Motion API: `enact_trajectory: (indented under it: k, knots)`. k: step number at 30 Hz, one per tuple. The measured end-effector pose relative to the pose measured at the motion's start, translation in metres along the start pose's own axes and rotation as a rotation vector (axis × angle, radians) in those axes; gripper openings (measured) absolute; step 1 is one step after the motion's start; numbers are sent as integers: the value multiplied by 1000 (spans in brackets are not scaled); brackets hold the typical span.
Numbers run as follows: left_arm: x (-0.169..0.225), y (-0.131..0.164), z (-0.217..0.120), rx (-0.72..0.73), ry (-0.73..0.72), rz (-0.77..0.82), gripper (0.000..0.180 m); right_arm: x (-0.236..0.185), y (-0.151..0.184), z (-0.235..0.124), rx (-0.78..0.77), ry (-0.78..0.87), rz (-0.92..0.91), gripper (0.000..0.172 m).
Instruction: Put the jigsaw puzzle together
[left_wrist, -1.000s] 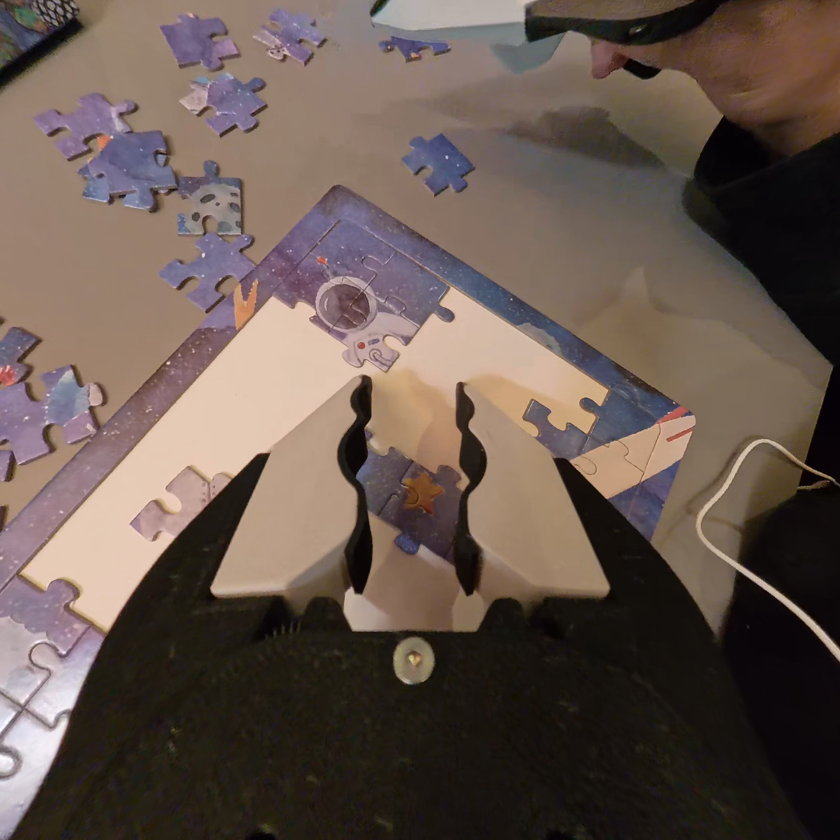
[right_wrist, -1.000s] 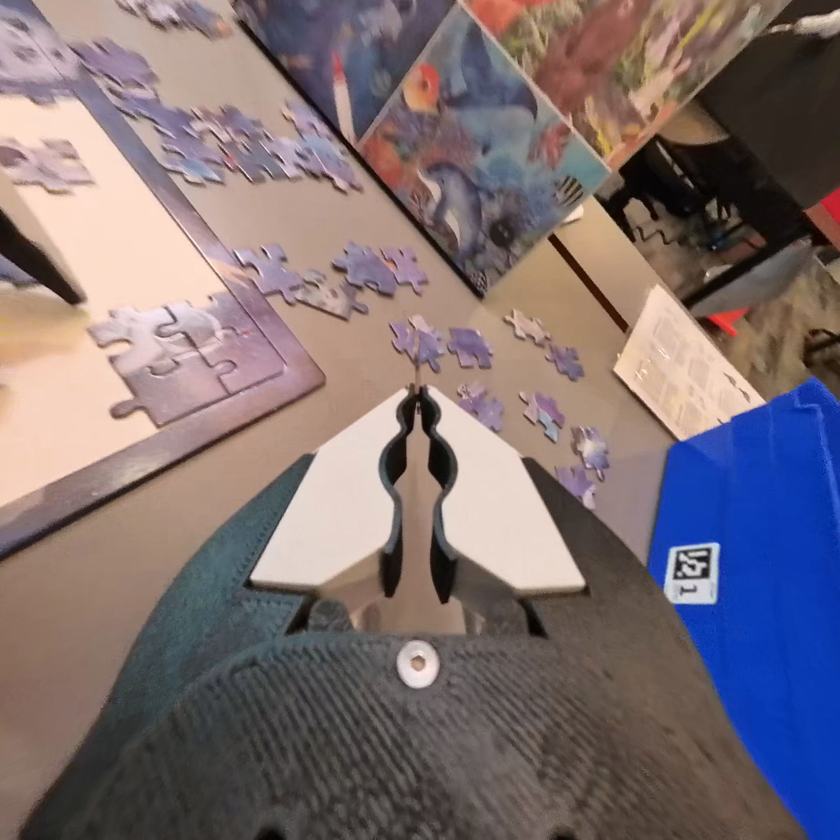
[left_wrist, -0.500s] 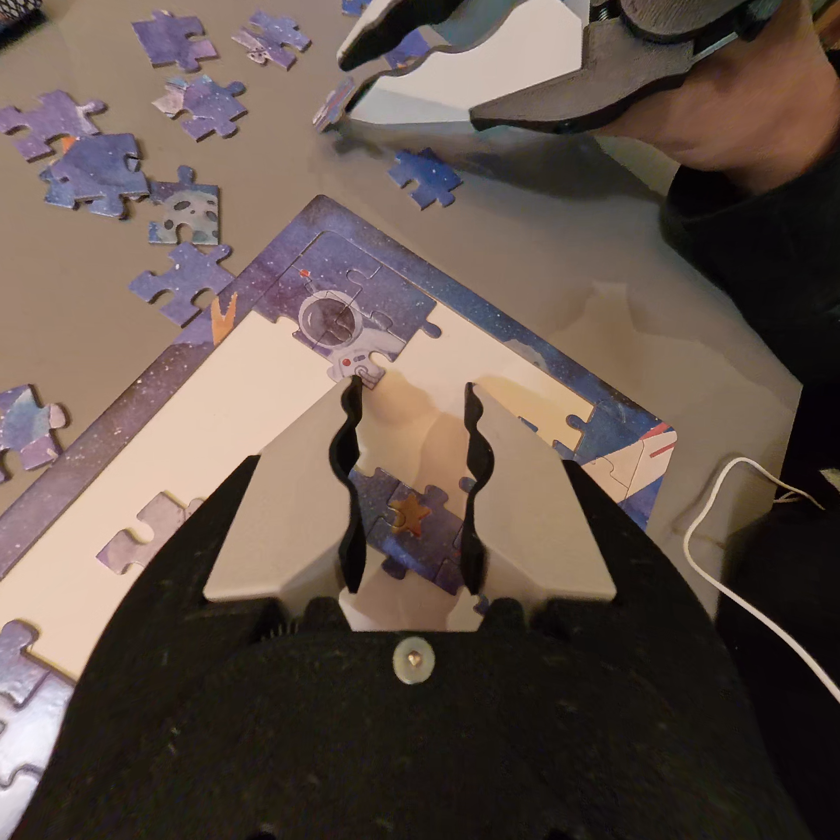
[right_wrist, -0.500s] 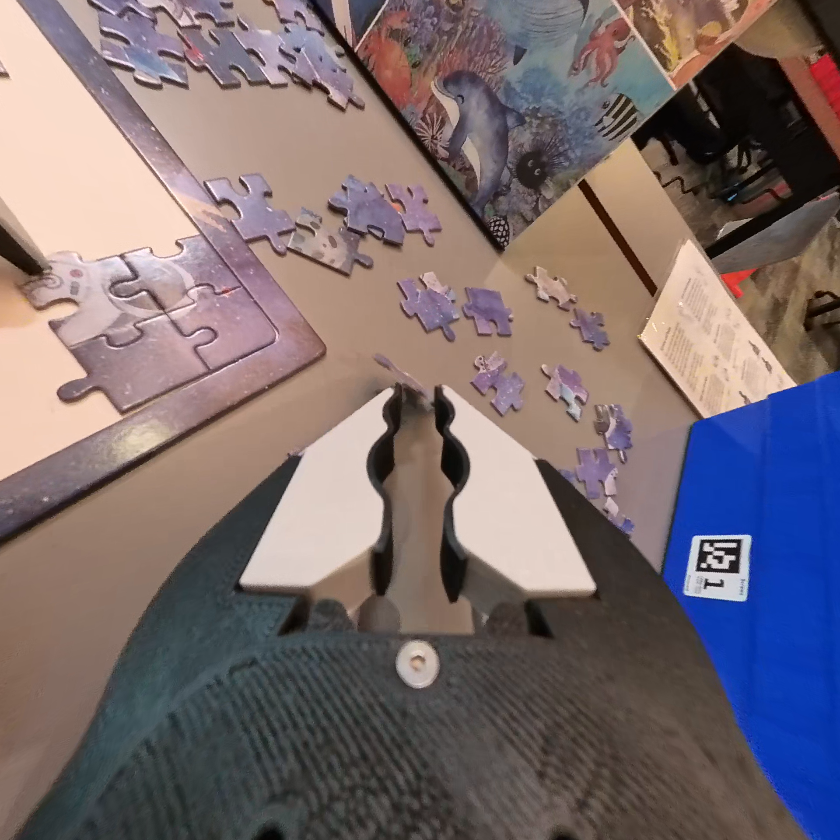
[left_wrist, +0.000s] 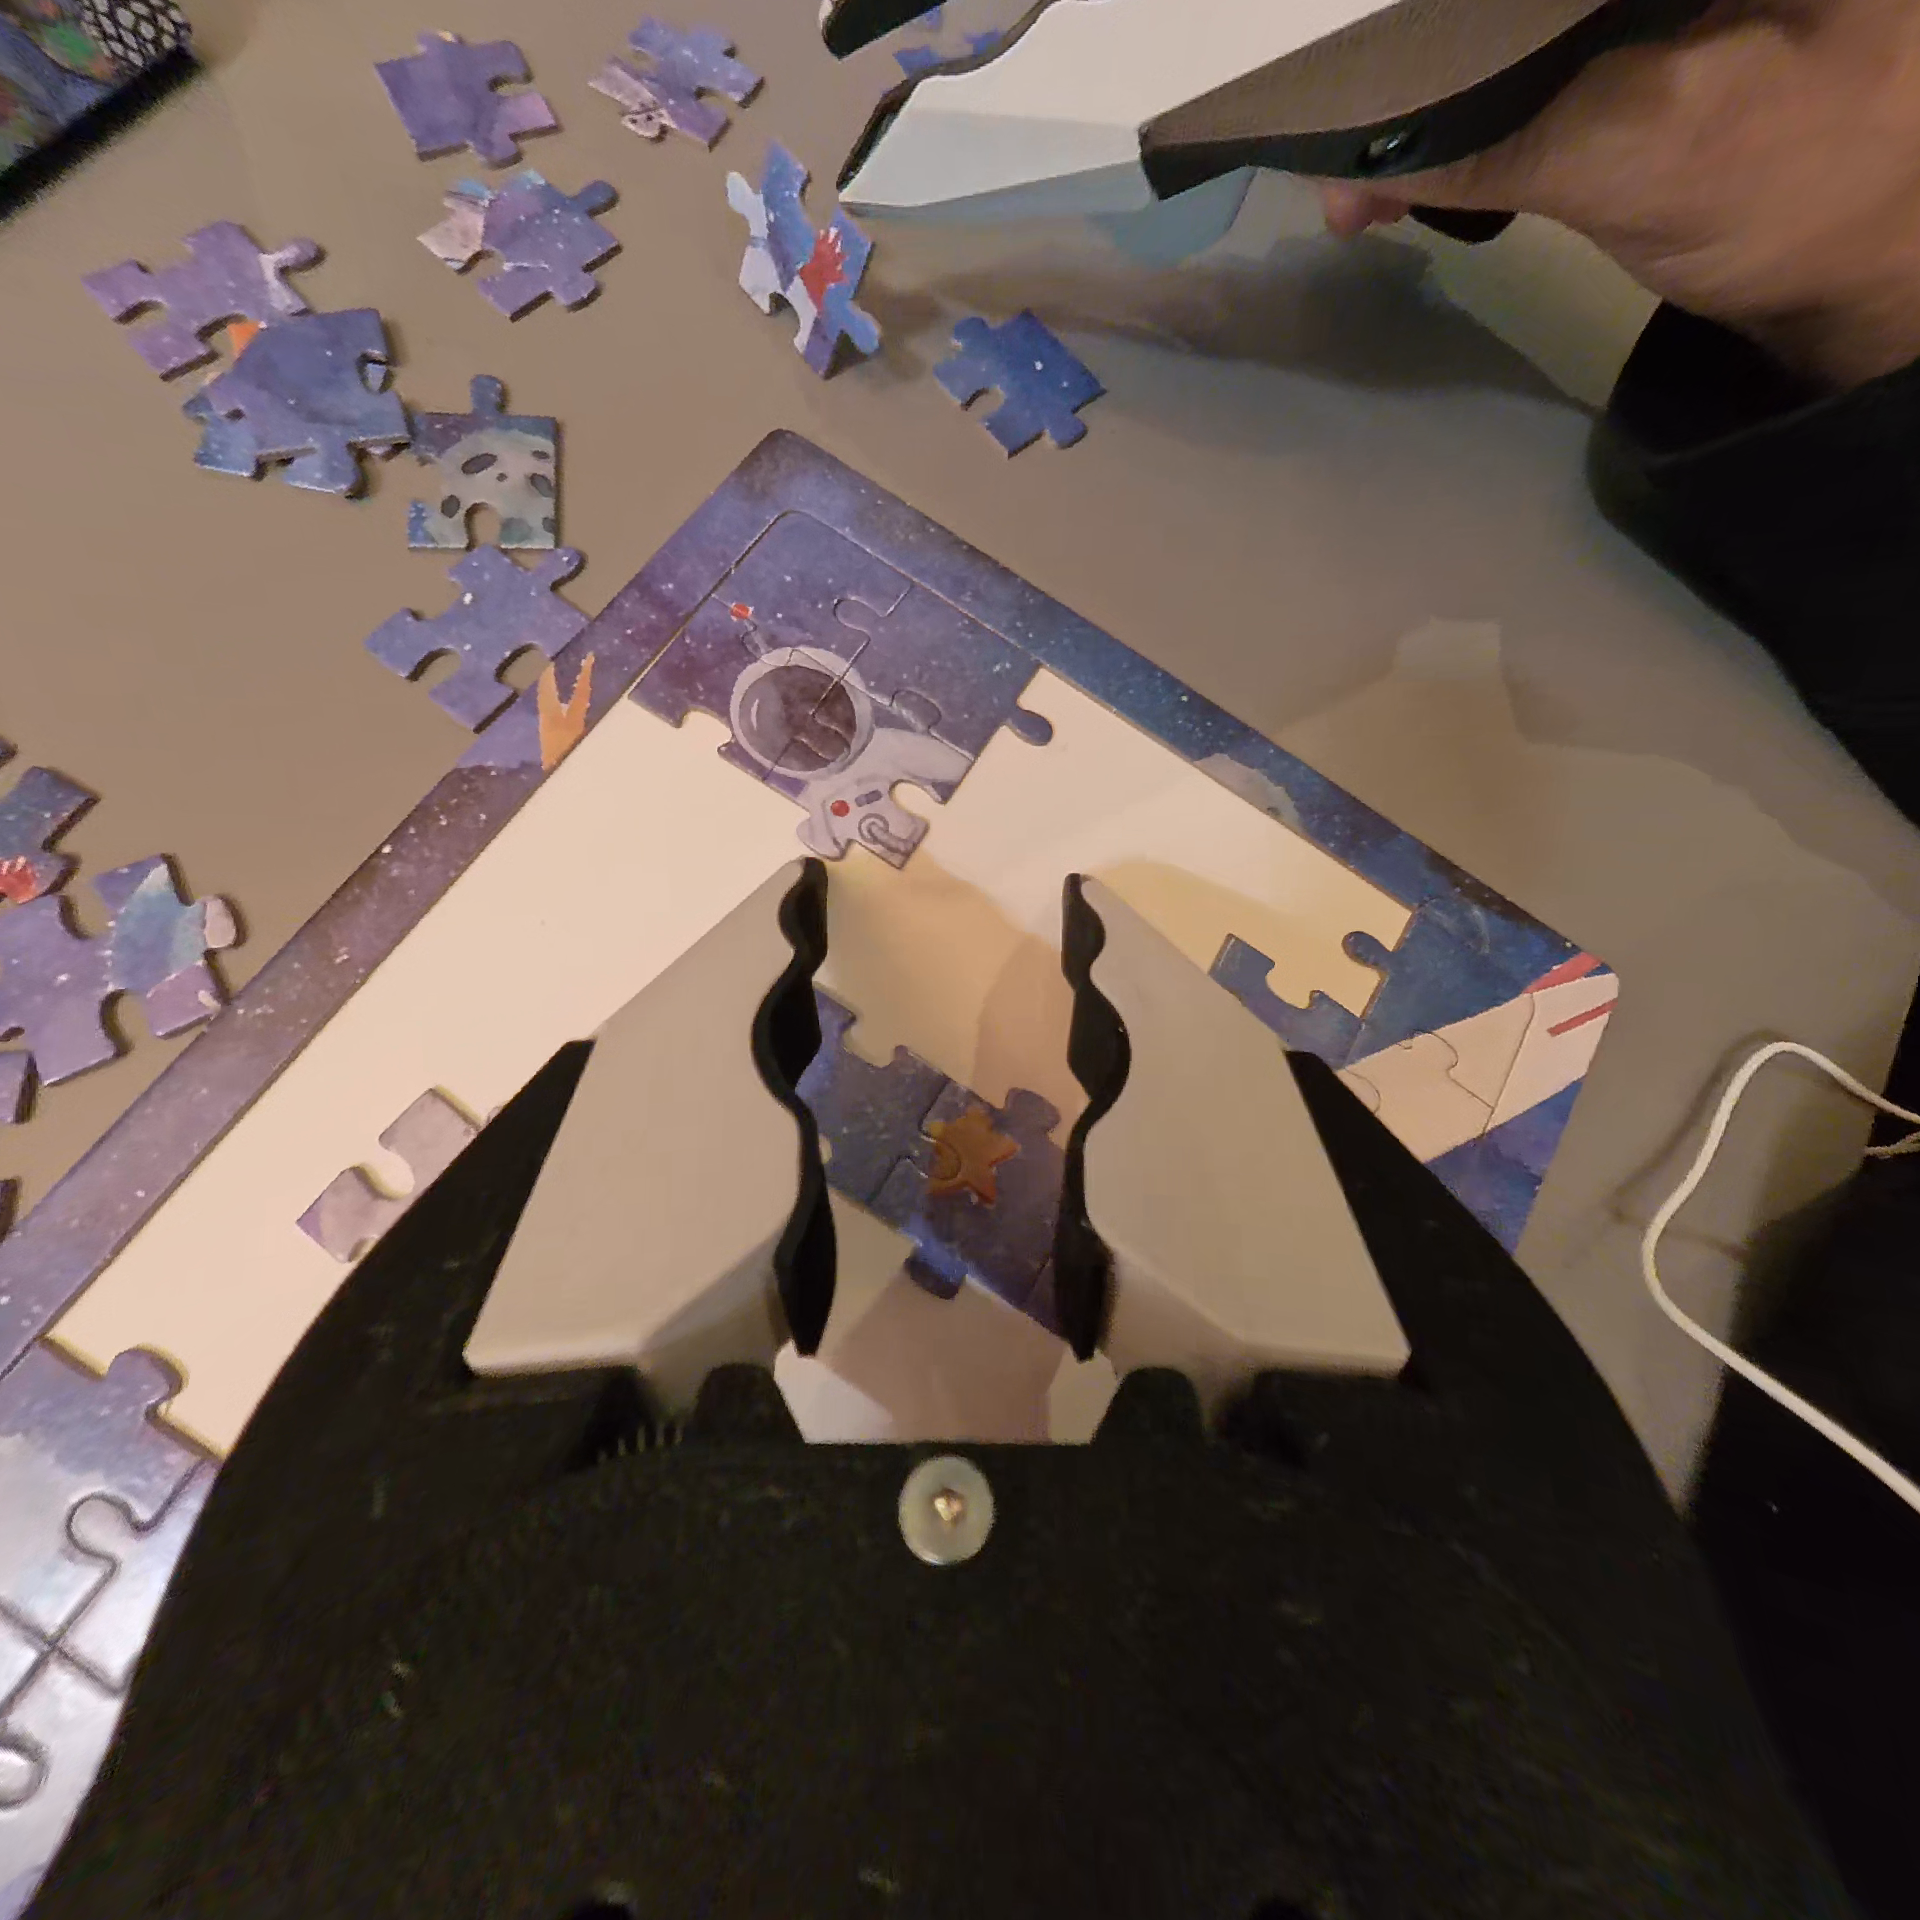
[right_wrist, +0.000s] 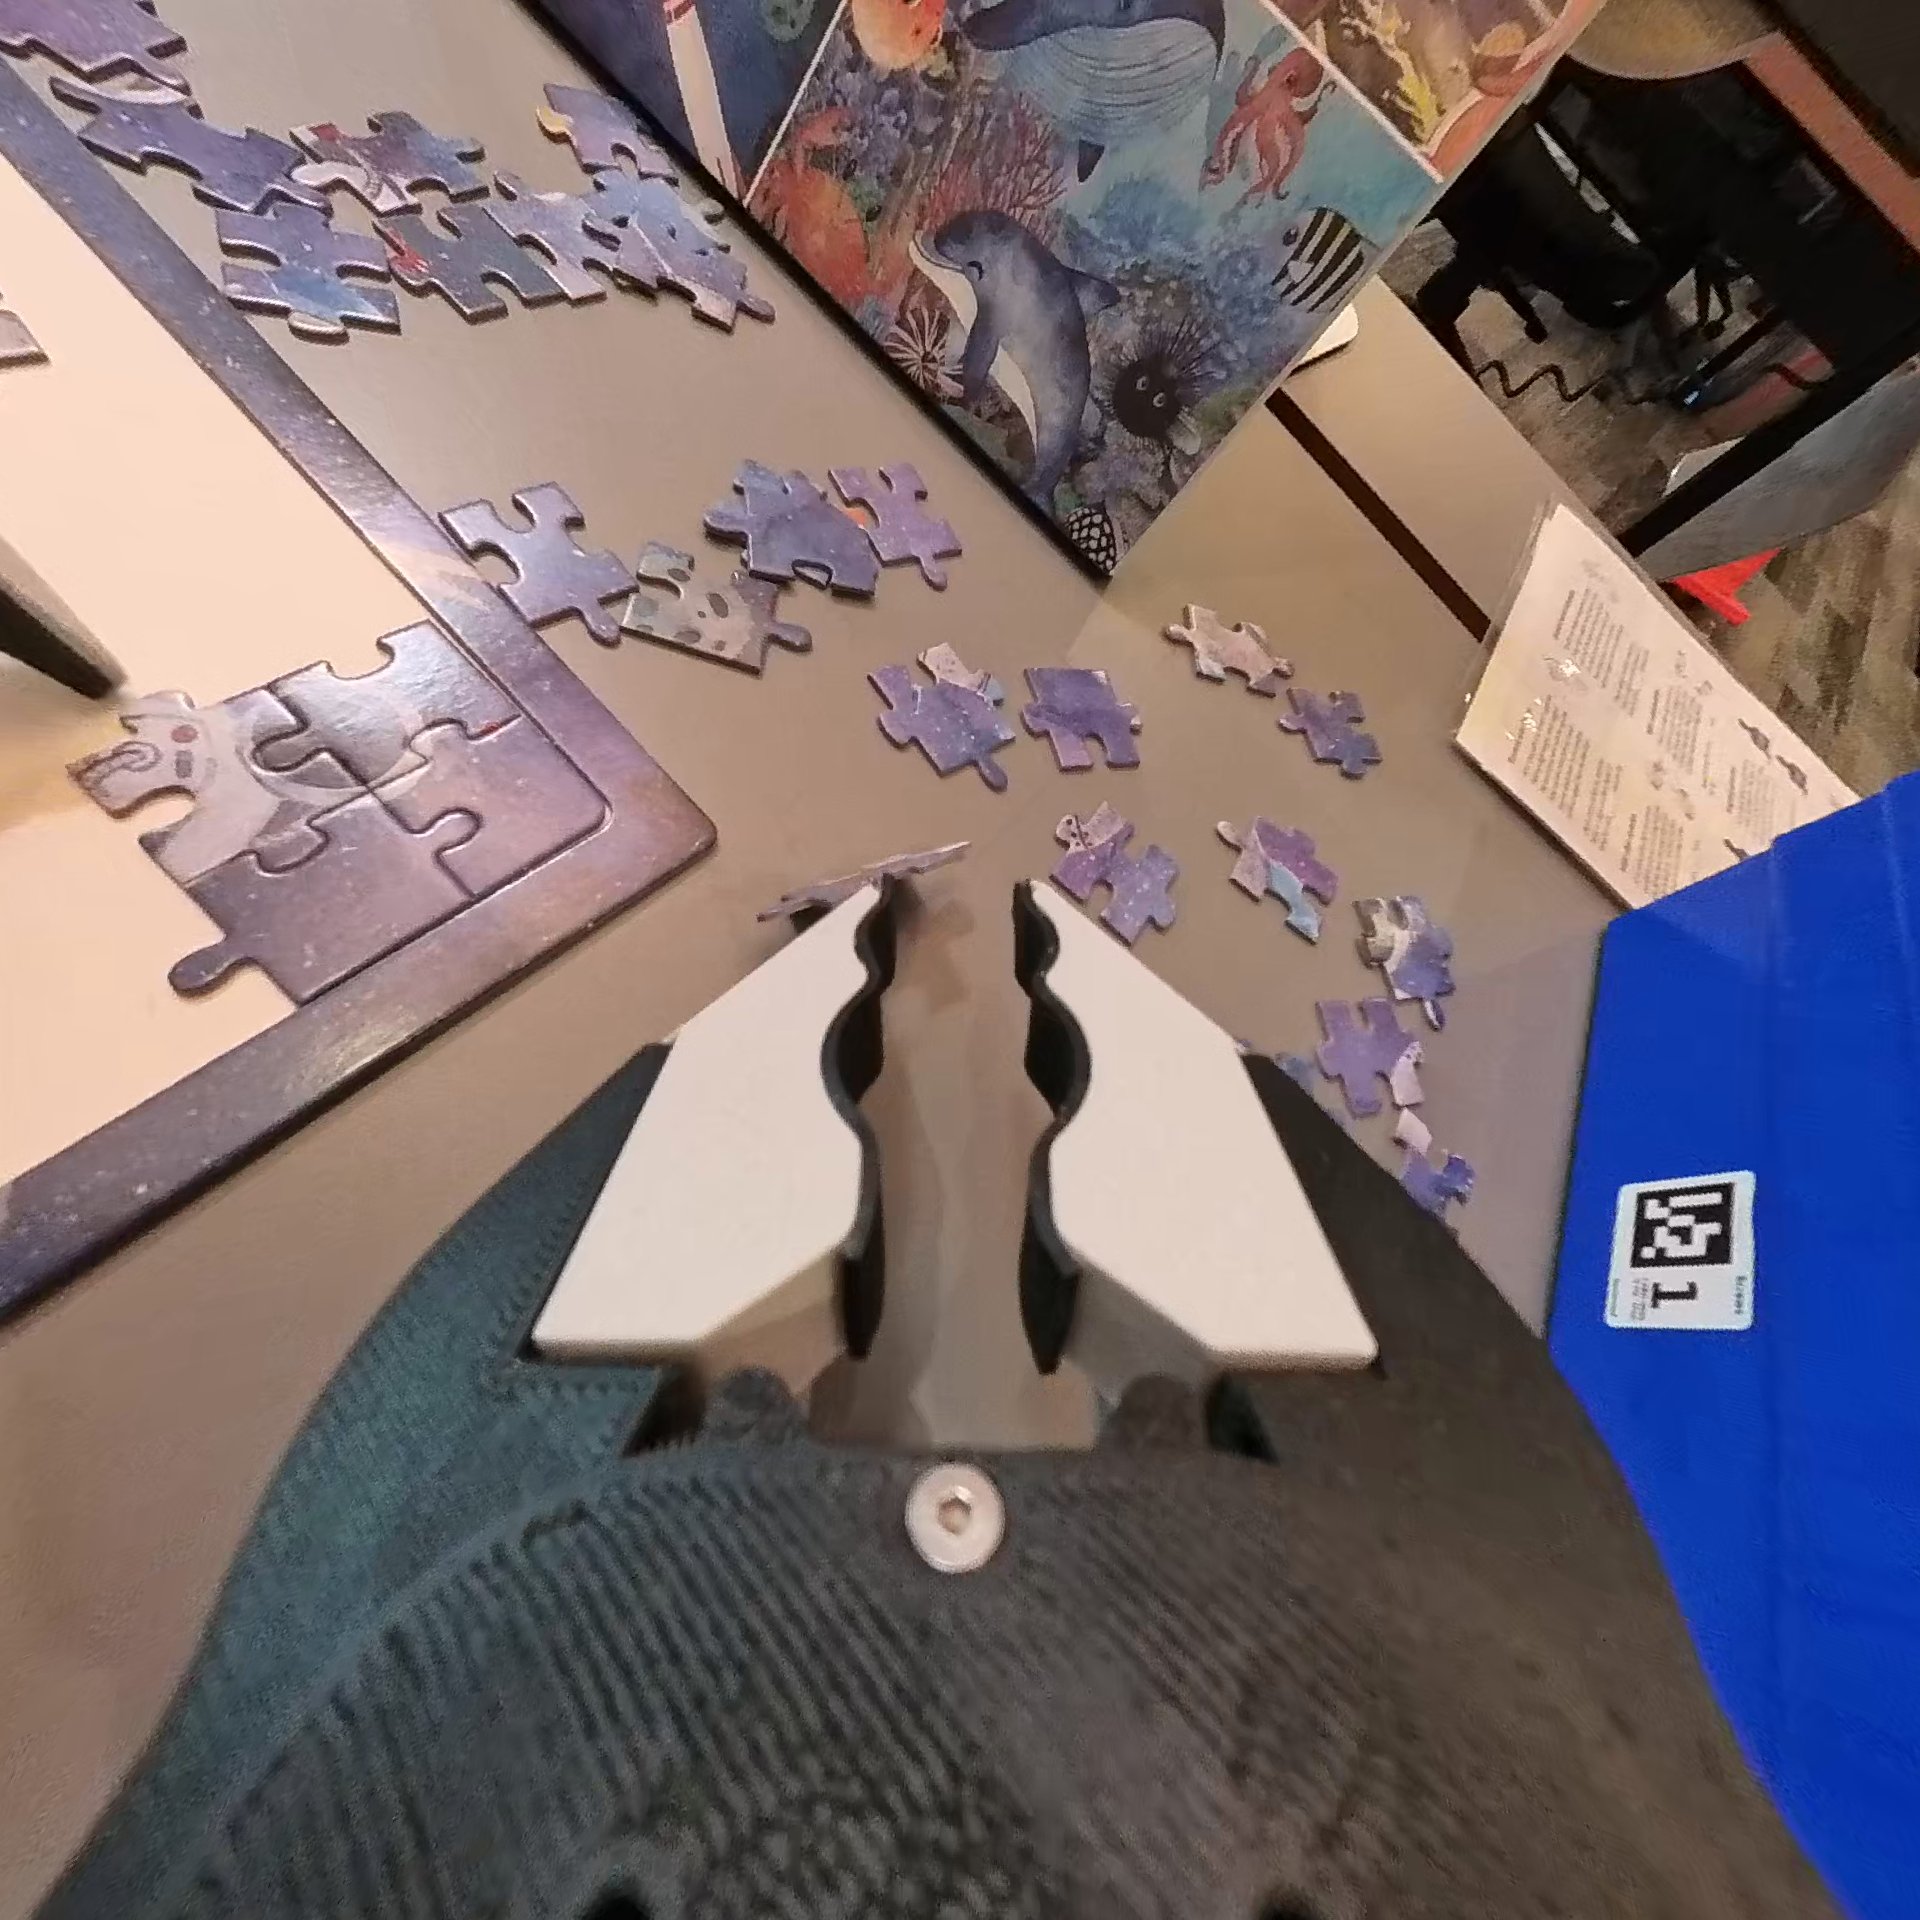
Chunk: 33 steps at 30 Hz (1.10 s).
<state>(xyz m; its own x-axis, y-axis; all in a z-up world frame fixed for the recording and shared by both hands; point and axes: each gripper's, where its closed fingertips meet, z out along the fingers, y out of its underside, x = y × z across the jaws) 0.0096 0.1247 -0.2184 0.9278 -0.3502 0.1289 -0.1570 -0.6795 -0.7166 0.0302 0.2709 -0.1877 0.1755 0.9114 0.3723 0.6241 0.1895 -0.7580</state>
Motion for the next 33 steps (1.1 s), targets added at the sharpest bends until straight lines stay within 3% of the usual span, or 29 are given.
enact_trajectory:
  k: [25,29,33]
  knots:
    - [-6,-13,-5,44,-2,-22,46,15,-9,-11,59,41,85,20]
    - [-38,-20,-26,91,-92,-10,46,22,-16,-16,127,51,136,20]
    - [-105,-28,-65,143,-281,9,46,31,-21,-22,196,73,182,19]
